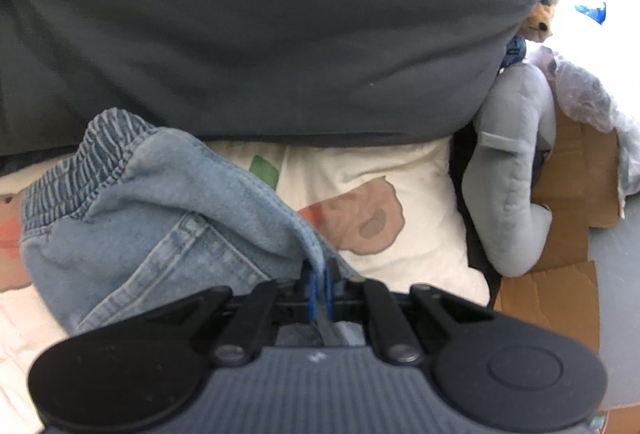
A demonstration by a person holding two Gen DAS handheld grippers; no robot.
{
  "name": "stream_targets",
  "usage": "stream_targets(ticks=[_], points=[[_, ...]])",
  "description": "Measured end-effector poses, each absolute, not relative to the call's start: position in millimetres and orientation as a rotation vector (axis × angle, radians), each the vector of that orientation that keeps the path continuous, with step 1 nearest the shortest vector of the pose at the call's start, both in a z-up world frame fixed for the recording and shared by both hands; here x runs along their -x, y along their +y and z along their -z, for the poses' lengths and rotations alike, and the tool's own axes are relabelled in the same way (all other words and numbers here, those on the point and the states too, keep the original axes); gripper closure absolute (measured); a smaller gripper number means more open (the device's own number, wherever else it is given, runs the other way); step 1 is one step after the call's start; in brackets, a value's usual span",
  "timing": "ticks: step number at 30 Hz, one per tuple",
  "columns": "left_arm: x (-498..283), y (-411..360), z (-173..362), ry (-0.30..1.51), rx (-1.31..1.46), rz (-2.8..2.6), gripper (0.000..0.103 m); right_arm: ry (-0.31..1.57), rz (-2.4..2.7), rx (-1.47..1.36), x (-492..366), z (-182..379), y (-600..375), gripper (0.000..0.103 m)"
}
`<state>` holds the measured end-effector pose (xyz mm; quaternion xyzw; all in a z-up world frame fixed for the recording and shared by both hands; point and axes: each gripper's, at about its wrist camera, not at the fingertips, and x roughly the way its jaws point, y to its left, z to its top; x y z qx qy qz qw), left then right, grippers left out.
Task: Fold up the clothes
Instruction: 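Lift the jeans with both tools and carry them toward the cardboard box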
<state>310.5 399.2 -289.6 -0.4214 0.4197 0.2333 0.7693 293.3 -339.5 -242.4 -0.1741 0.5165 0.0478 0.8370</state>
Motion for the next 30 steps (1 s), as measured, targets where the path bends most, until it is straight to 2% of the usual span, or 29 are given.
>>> stream_targets(ticks=[11, 22, 25, 26, 28, 30], points=[[-339, 402, 320, 0.921, 0.902, -0.536, 0.098, 1.155, -0.071, 0.423, -367, 280, -333, 0.102], [-367, 399, 367, 0.997, 0.850, -0.566, 0.097, 1.259, -0.067, 0.460, -434, 352, -332, 0.102], [-370, 396, 373, 1.025, 0.834, -0.555, 0.094, 1.290, -0.057, 0.461, -444, 371, -331, 0.102], [-372, 395, 374, 1.037, 0.826, -0.542, 0.088, 1.291, -0.053, 0.450, -446, 374, -331, 0.101], [-375, 391, 375, 1.059, 0.808, -0.510, 0.082, 1.285, -0.047, 0.434, -449, 378, -331, 0.101], [-378, 389, 375, 1.073, 0.793, -0.491, 0.083, 1.270, -0.047, 0.429, -450, 379, -330, 0.101]])
